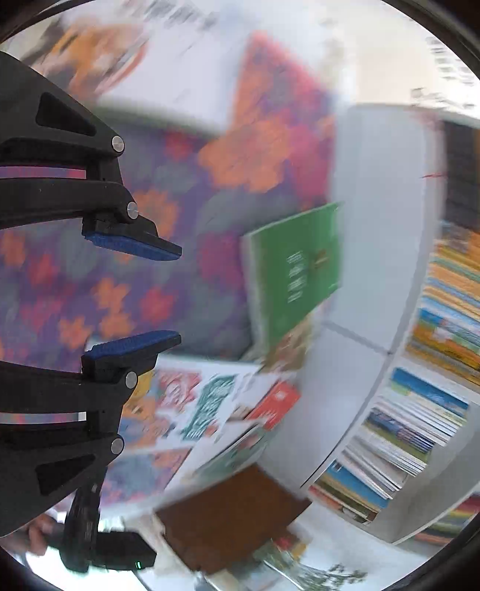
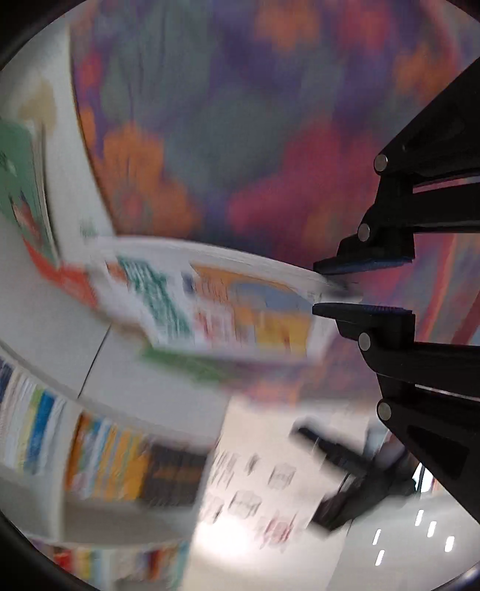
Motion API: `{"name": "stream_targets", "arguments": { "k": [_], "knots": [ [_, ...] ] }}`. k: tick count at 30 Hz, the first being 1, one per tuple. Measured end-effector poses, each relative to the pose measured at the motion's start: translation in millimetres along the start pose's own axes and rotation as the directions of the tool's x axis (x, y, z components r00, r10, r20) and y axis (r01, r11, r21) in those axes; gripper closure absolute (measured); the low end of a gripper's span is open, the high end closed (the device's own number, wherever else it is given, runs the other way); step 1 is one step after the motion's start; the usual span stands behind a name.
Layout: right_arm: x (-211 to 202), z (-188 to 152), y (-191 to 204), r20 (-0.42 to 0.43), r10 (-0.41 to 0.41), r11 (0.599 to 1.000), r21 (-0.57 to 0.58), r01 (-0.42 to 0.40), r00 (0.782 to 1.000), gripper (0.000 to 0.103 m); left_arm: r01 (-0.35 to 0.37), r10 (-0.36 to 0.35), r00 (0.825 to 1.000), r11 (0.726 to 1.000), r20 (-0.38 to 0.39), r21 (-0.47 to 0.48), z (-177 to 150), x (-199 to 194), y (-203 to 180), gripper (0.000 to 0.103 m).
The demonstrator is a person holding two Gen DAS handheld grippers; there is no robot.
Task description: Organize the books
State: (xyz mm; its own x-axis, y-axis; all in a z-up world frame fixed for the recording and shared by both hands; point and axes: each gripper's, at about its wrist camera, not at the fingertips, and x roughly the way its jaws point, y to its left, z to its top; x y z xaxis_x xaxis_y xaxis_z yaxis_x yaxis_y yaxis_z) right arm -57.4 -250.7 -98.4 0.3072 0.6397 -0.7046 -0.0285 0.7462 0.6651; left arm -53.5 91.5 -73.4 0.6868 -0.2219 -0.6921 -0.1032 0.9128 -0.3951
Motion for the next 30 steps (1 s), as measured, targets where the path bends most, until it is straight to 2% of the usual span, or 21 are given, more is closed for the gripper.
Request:
{"name": "stream_targets", "arguments": {
  "k": [2, 4, 7, 11, 13, 15, 17, 21, 27, 30],
  "knots": [
    [-3, 5, -3, 0.018, -0.055, 0.997, -0.048, 0.056, 0.998, 0.084, 0.048, -0.047, 0.995, 0.999, -0.090, 0.000, -10, 22, -10, 0.066],
    [1, 16, 2, 0.008, -0.119, 0.987, -0.112, 0.119, 0.993, 0.082, 0.077, -0.077, 0.989, 0.997, -0.128, -0.003, -18, 41, -22, 0.066],
    [10, 32, 7, -0.014, -0.114, 0.979, -0.170, 0.110, 0.993, 0.082, 0.114, -0.116, 0.978, 0.993, -0.174, -0.021, -20, 73, -33, 0.066],
    [24, 42, 5, -0.021, -0.033, 0.975, -0.221, 0.028, 0.999, 0.075, 0.187, -0.182, 0.976, 0.982, -0.119, 0.035, -24, 83, -44, 0.064],
    [26, 39, 5, 0.002, 0.048, 0.954, -0.295, -0.045, 0.999, 0.055, 0.198, -0.192, 0.976, 0.978, -0.099, 0.065, -29, 80, -45, 0.064],
    [24, 27, -1, 0.035, 0.131, 0.918, -0.382, -0.108, 0.991, 0.053, 0.224, -0.218, 0.971, 0.973, -0.092, 0.059, -32, 78, -41, 0.064],
    [23, 29, -3, 0.010, 0.154, 0.929, -0.342, -0.141, 0.988, 0.053, 0.248, -0.243, 0.965, 0.968, -0.094, 0.036, -30, 78, -37, 0.064],
    [26, 30, 1, 0.009, 0.157, 0.923, -0.357, -0.143, 0.988, 0.053, 0.246, -0.240, 0.967, 0.968, -0.086, 0.057, -31, 79, -40, 0.064],
    [25, 26, 3, 0.011, 0.139, 0.916, -0.381, -0.125, 0.990, 0.053, 0.171, -0.162, 0.984, 0.975, -0.073, 0.141, -35, 79, -52, 0.064],
    [26, 26, 3, 0.010, 0.142, 0.916, -0.381, -0.127, 0.990, 0.053, 0.177, -0.169, 0.983, 0.975, -0.073, 0.135, -33, 79, -50, 0.063]
  ]
}}
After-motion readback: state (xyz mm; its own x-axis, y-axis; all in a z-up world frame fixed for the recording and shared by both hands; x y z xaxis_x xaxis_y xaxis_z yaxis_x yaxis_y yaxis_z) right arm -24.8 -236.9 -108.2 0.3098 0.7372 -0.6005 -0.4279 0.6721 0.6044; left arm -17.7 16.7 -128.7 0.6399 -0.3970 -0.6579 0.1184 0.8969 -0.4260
